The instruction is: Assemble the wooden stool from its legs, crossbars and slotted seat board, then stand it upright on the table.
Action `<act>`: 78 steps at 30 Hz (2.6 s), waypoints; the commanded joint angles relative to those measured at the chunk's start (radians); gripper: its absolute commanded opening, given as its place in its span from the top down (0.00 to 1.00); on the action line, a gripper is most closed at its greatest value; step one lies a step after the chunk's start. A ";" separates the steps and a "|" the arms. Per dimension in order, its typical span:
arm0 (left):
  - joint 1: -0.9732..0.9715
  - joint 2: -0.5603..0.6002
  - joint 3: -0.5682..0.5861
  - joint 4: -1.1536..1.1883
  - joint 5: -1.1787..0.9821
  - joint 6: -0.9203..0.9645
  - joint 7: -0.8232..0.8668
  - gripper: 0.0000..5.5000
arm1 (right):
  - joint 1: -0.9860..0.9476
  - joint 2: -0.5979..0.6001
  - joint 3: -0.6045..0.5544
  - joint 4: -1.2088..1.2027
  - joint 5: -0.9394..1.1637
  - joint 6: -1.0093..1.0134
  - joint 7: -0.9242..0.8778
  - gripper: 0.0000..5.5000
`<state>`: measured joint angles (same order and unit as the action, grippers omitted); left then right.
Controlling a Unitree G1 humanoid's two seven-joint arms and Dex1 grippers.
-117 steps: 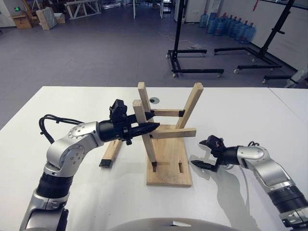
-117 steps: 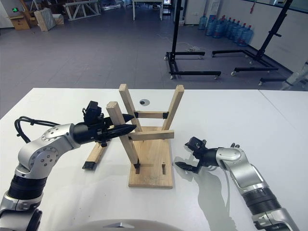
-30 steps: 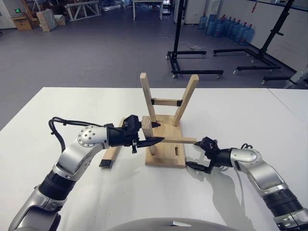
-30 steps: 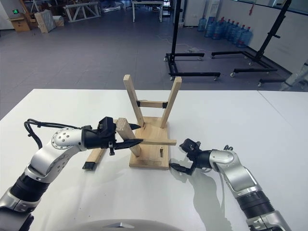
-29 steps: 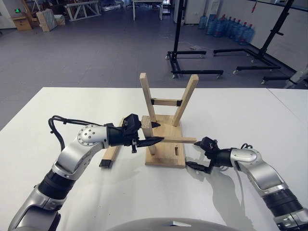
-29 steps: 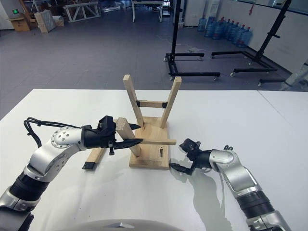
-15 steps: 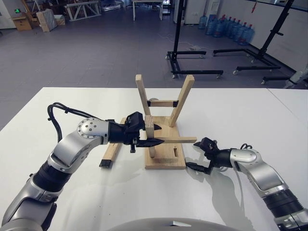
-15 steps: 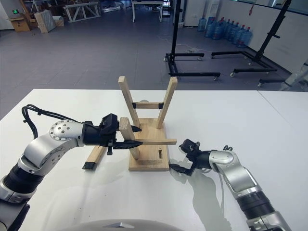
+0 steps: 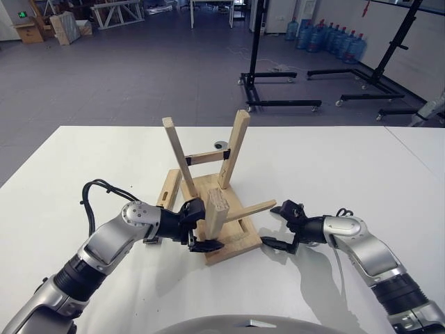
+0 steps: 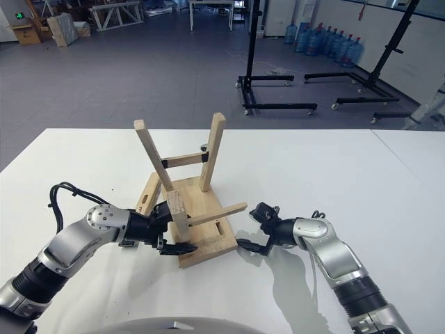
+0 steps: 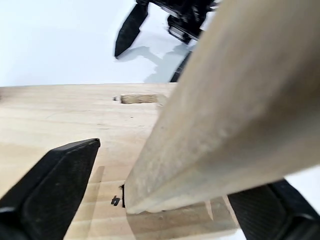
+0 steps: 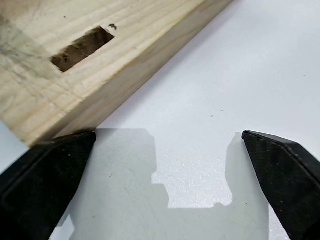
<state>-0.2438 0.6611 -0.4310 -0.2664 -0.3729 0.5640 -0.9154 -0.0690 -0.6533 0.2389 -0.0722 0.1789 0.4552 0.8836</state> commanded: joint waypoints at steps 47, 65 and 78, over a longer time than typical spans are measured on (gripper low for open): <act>0.302 -0.147 0.604 -0.203 -0.240 0.392 0.505 0.02 | -0.219 0.117 -0.300 0.331 0.047 0.014 -0.296 0.02; 0.295 -0.342 0.449 -0.095 -0.007 0.465 0.797 0.02 | -0.210 0.184 -0.245 0.303 0.022 0.019 -0.316 0.02; 0.307 -0.440 0.558 -0.089 -0.036 0.529 0.832 0.16 | -0.211 0.194 -0.232 0.305 0.011 0.018 -0.307 0.02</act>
<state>0.0426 0.2483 0.1114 -0.3885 -0.3940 1.0174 -0.1016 -0.2804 -0.4648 0.0011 0.2369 0.1960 0.4585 0.5749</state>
